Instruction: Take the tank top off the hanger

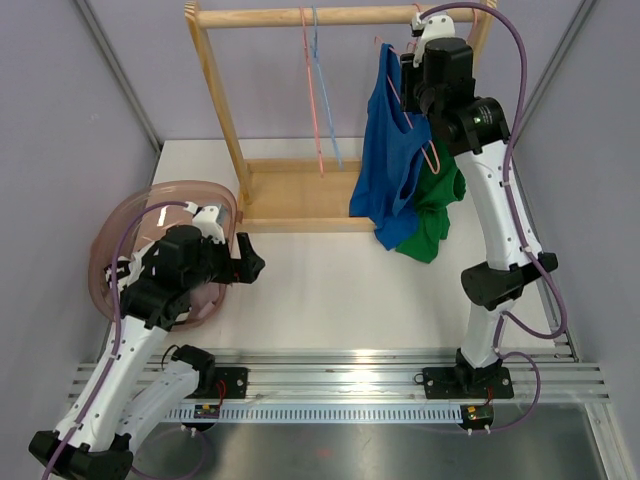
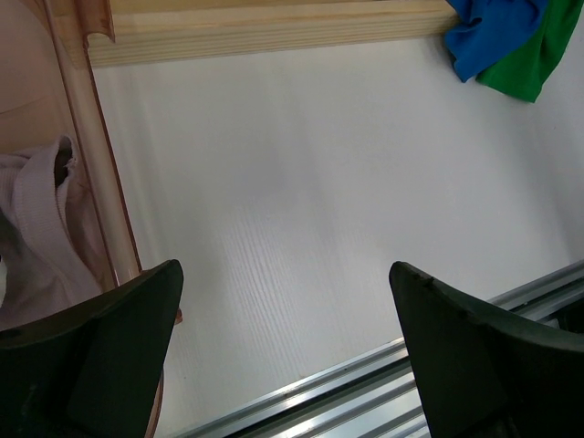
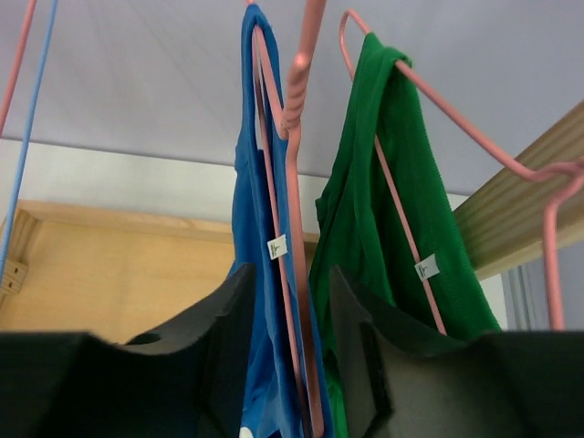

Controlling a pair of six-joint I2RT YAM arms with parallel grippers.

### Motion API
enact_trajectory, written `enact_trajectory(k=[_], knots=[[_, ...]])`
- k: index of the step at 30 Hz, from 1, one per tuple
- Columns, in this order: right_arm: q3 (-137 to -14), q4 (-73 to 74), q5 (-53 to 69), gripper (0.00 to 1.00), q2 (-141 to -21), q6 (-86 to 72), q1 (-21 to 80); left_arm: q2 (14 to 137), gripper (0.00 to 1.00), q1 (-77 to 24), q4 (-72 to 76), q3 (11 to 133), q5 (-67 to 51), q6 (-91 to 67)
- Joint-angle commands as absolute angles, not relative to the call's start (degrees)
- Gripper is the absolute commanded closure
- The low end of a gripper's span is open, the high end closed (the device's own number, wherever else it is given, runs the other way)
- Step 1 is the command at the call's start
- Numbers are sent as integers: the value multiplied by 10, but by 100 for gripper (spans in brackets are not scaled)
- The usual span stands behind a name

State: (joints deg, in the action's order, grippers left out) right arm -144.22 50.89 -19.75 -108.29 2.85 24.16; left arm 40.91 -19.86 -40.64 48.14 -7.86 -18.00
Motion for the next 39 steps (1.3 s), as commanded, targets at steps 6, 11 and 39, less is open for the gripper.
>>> enact_trajectory(k=[6,11,39], knots=[[-1476,505,-133,93,-1088,38,229,414,1,-201,-392,483,-69,-182],[-1476,483,-121,100,-1074,19,229,414,1,-201,-392,483,-68,-182],[-974,463,63,100,-638,-98,229,336,1,-207,-375,511,-110,-205]])
